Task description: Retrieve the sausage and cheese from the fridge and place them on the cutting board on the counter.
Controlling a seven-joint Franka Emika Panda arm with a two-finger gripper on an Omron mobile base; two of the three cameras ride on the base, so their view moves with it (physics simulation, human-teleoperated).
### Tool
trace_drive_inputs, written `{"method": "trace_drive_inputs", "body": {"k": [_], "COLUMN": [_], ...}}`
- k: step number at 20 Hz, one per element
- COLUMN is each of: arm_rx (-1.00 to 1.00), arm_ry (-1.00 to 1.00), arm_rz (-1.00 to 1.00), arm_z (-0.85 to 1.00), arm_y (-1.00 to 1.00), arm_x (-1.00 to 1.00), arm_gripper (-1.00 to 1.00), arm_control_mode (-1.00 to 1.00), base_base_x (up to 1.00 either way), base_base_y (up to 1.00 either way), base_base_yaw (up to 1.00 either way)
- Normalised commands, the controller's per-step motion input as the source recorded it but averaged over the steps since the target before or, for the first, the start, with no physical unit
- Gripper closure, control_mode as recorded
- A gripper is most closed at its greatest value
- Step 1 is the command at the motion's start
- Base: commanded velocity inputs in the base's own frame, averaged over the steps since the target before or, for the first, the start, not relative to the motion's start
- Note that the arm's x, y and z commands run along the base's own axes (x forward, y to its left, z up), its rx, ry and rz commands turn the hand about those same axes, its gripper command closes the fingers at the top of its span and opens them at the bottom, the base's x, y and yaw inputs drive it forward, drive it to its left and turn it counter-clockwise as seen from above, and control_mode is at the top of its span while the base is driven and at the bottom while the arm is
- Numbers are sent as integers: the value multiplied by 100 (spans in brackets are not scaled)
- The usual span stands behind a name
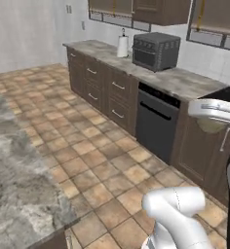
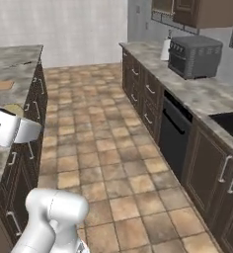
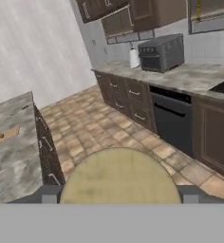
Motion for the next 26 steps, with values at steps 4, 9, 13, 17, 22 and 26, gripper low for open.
{"method": "trace_drive_inputs", "body": {"k": [4, 9, 13, 17, 22, 26], "arm_rx": [0, 0, 0, 0, 0, 0], "arm_ry": [0, 0, 0, 0, 0, 0], "arm_rz": [0, 0, 0, 0, 0, 0], "arm_z": [0, 0, 0, 0, 0, 0], "arm_y": [0, 0, 0, 0, 0, 0], "arm_x": [0, 0, 0, 0, 0, 0], "arm_gripper": [100, 100, 100, 100, 100, 100], "arm_control_mode": [100, 100, 100, 100, 100, 100], "base_base_x": [100, 84, 82, 96, 49, -11], "base_base_y": [-12, -22, -49, -82, -72, -58], "base_base_yaw": [86, 85, 62, 54, 72, 84]}}
